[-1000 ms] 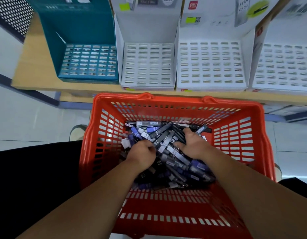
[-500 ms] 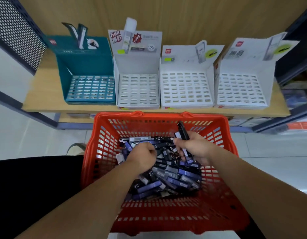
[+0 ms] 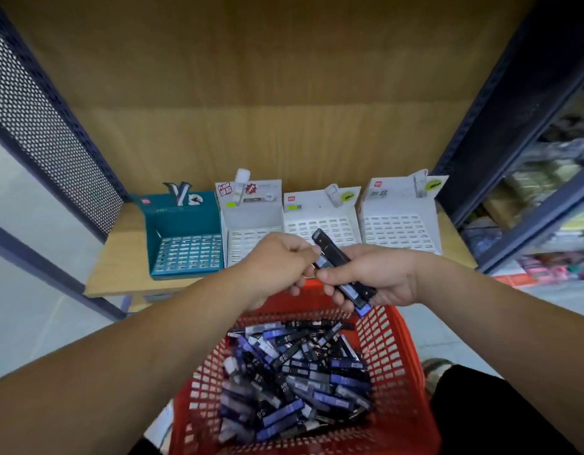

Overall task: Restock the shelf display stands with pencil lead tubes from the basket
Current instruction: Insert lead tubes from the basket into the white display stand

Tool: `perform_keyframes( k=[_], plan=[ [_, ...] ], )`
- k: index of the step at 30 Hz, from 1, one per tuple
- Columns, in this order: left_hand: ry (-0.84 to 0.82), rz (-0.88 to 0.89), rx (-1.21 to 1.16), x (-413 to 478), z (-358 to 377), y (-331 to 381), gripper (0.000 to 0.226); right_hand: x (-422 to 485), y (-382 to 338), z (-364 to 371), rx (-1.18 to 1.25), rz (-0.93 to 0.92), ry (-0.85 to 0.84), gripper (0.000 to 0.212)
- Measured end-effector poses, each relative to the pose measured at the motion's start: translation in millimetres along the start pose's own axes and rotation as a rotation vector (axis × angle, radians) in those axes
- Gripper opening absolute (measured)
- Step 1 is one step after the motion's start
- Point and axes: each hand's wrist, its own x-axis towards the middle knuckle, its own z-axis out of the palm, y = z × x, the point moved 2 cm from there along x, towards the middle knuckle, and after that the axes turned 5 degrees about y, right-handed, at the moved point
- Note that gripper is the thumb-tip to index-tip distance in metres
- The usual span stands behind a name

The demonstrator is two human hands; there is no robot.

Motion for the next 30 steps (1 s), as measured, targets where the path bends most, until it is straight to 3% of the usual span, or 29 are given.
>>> perform_keyframes(
  k=[3,10,17,20,24,27,30],
  plan=[
    [-0.026,0.031,-0.046,-6,-6,12,0.021,-5,-4,0,0.003,-0.037,0.025,0.016],
    [-0.021,-0.075,-0.303,7,-15,25,0.010,-2,0,-29,0.074,-0.083,0.128,0.026],
    [-0.046,-0.122,-0.479,22,6,57,0.008,-4,0,-67,0.325,-0.211,0.267,0.034],
    [-0.053,-0.188,-0.481,24,14,51,0.020,-9,-2,-71,0.262,-0.277,0.343,0.028],
    [-0.065,-0.218,-0.503,24,9,43,0.012,-8,-4,-70,0.338,-0.305,0.417,0.027],
    [-0.053,-0.162,-0.509,21,3,39,0.012,-8,-4,-72,0.370,-0.296,0.363,0.014],
    [0.050,-0.098,-0.511,19,0,40,0.026,-5,-4,-70,0.320,-0.299,0.354,0.004]
  ],
)
